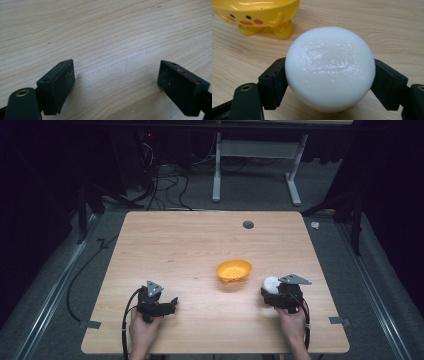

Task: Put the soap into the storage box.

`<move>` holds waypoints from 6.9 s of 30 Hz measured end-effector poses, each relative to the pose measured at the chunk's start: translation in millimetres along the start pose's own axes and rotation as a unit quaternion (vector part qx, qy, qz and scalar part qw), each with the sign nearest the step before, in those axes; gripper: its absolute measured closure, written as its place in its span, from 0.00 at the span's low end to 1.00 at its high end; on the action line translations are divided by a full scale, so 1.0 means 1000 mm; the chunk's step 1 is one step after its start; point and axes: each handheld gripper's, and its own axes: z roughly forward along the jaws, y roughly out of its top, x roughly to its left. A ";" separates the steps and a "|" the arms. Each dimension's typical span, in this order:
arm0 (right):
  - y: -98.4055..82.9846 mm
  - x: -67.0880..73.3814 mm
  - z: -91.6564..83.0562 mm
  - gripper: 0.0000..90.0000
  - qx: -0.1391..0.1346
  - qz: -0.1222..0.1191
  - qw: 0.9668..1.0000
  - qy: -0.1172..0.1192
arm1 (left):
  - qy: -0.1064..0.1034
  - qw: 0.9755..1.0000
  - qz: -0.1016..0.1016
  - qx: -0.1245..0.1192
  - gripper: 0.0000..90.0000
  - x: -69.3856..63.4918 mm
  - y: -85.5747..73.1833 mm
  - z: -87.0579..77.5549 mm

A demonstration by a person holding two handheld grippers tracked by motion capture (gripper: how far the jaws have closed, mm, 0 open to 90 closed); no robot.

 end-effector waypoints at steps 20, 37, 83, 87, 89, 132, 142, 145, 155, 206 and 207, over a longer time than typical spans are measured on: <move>0.020 0.012 -0.018 0.26 -0.025 -0.017 0.999 0.027 | -0.001 1.000 0.001 0.000 0.16 0.000 0.000 0.000; 0.049 0.031 -0.022 0.26 -0.047 -0.045 0.996 0.059 | -0.001 1.000 0.001 0.000 0.16 0.000 0.000 0.000; 0.095 0.066 0.039 0.26 -0.001 -0.069 0.993 0.092 | -0.003 1.000 0.001 0.000 0.17 0.000 0.000 0.000; 0.096 0.069 0.048 0.26 0.009 -0.070 0.993 0.090 | -0.003 1.000 0.001 0.000 0.17 0.000 0.000 0.000; 0.095 0.069 0.051 0.26 0.012 -0.069 0.994 0.088 | -0.003 1.000 0.001 0.000 0.17 0.000 0.000 0.000; 0.097 0.054 0.035 0.29 -0.026 -0.040 0.995 0.086 | -0.003 1.000 0.002 0.000 0.17 0.000 0.000 0.000; 0.096 0.044 0.020 0.29 -0.042 -0.040 0.995 0.082 | -0.002 1.000 0.002 0.001 0.17 0.000 0.000 0.000; 0.095 0.041 0.017 0.29 -0.044 -0.040 0.995 0.082 | -0.003 1.000 0.002 0.001 0.17 0.000 0.000 0.000; 0.093 0.033 0.004 0.30 -0.057 -0.035 0.995 0.079 | -0.002 1.000 0.002 0.001 0.17 0.000 0.000 0.000; 0.069 -0.001 -0.035 0.31 -0.082 -0.013 0.995 0.049 | -0.002 1.000 0.002 0.000 0.17 0.000 0.000 0.000; 0.067 -0.003 -0.036 0.31 -0.082 -0.009 0.995 0.048 | -0.002 1.000 0.002 0.000 0.17 0.000 0.000 0.000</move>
